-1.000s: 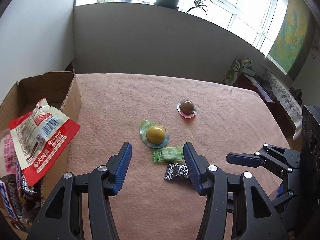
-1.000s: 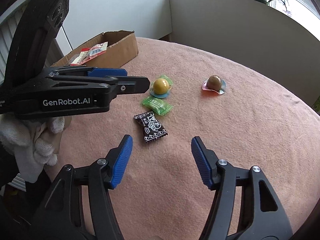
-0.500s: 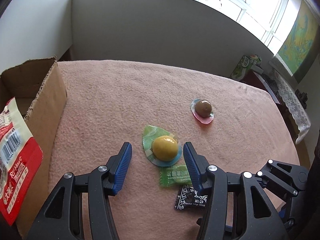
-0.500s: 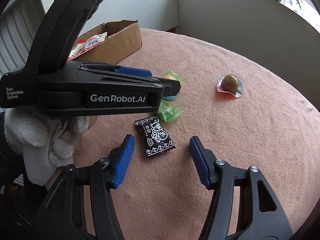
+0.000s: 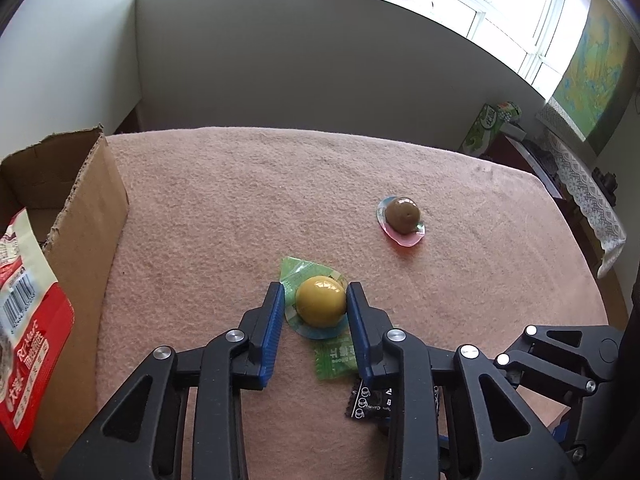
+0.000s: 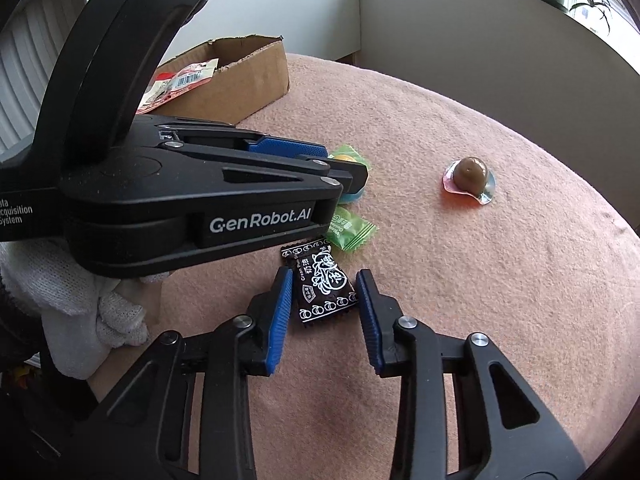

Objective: Organize snacks
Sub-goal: 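Close the left tool on the yellow ball candy while the right tool grasps the black-wrapped candy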

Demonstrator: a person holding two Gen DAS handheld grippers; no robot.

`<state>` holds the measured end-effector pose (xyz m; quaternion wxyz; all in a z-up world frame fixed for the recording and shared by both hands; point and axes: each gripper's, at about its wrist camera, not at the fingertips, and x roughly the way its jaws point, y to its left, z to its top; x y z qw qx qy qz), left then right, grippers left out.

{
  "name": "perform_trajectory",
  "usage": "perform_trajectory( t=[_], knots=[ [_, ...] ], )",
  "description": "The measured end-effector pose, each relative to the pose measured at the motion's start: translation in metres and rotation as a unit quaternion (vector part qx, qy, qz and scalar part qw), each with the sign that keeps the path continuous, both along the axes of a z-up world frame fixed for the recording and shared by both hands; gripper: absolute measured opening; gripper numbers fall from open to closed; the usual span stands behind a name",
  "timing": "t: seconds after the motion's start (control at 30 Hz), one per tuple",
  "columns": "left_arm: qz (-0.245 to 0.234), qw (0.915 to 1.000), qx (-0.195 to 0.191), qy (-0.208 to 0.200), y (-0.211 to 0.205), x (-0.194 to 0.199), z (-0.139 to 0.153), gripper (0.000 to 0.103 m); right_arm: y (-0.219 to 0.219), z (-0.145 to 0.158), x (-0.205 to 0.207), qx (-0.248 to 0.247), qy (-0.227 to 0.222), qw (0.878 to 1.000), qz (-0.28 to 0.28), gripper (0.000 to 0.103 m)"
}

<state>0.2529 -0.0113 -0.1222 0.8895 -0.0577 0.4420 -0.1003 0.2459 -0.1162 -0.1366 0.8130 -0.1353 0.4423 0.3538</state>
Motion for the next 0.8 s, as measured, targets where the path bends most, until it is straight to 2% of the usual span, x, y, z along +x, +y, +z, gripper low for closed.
perform_trajectory(
  t=[0.2, 0.47, 0.8],
  knots=[
    [0.002, 1.0000, -0.002, 0.000, 0.003, -0.001, 0.001, 0.024, -0.004, 0.002, -0.004, 0.002, 0.002, 1.000, -0.006, 0.028],
    [0.013, 0.9999, -0.010, 0.002, 0.011, -0.005, 0.001, 0.024, -0.023, 0.011, -0.011, 0.022, 0.002, 0.999, -0.029, 0.028],
    [0.008, 0.9993, -0.027, -0.023, 0.010, -0.027, 0.022, 0.024, -0.054, 0.043, -0.019, 0.055, -0.016, 0.996, -0.067, 0.028]
  ],
)
